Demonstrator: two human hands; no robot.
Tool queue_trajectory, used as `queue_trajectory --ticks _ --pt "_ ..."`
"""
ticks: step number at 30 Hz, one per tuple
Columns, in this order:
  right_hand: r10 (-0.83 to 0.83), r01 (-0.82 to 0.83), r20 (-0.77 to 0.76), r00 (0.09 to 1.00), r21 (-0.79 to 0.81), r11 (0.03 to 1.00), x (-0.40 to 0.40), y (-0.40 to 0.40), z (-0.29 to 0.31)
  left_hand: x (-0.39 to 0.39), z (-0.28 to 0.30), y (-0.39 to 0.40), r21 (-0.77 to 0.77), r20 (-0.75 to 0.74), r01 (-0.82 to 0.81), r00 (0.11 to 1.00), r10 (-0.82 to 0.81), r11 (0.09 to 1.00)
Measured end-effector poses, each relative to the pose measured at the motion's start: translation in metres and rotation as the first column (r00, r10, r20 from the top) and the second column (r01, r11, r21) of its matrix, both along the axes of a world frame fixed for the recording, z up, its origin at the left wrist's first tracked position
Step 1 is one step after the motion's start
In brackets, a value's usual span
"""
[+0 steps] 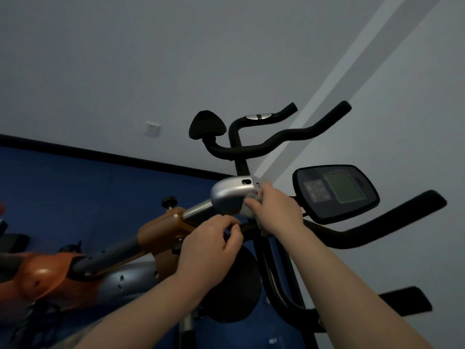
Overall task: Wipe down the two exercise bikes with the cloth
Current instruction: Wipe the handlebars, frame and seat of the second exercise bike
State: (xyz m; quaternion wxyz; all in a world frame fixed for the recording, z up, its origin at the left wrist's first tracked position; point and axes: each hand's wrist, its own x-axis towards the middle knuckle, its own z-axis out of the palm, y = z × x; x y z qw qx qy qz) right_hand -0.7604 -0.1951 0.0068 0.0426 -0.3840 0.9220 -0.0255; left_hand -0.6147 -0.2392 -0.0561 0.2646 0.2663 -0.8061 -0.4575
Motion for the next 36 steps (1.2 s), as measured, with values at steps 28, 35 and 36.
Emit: queue_trajectory --ticks 28,35,36 --pt "-0.001 0.017 -0.119 0.993 0.139 0.99 0.002 -0.004 0.018 0.001 -0.002 -0.001 0.027 0.001 0.022 1.0 -0.022 0.999" --pt "0.03 0.021 -0.233 0.972 0.213 0.977 0.001 -0.028 0.014 0.0 -0.003 -0.002 0.026 -0.009 0.007 1.0 -0.007 1.0" --pt "0.008 0.028 -0.245 0.97 0.145 0.989 0.002 -0.026 0.01 0.0 -0.003 -0.001 0.025 -0.009 0.008 1.0 -0.007 1.0"
